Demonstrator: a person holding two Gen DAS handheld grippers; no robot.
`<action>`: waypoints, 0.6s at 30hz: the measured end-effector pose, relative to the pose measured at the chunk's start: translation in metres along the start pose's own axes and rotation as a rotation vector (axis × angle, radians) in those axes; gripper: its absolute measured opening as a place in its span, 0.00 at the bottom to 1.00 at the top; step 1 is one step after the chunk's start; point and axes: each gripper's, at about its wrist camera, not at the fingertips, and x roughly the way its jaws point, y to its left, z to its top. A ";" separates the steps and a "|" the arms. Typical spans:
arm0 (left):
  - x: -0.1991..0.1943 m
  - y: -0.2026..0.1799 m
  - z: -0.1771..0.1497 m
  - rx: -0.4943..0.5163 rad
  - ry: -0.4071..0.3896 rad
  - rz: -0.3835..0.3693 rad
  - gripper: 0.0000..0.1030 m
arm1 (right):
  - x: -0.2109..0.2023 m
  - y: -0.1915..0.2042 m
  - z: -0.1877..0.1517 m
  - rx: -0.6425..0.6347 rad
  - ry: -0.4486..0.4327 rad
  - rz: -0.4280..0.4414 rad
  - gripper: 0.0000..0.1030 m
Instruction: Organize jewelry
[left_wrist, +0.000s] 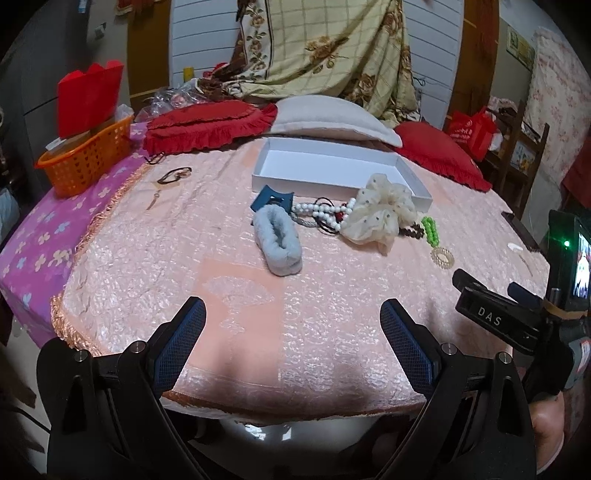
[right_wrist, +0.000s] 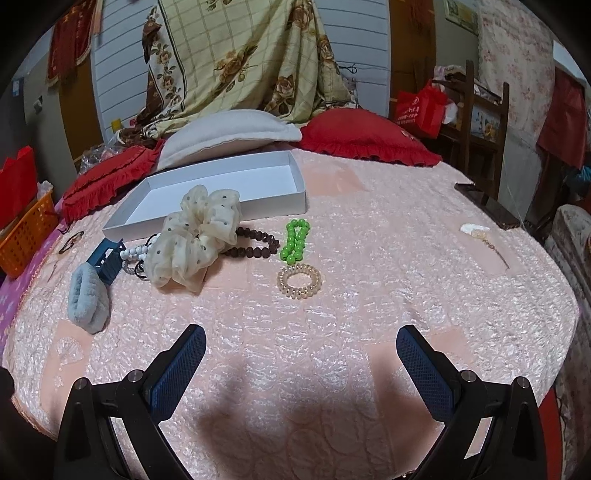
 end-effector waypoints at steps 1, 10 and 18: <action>0.001 -0.001 0.000 0.000 0.002 0.004 0.93 | 0.002 -0.001 0.001 0.001 0.009 0.009 1.00; -0.003 0.010 0.021 0.002 -0.057 0.133 0.93 | -0.002 -0.005 0.003 -0.007 -0.030 0.050 0.99; 0.010 0.047 0.037 -0.055 -0.021 0.244 0.93 | 0.001 0.016 0.012 -0.106 -0.031 0.098 0.90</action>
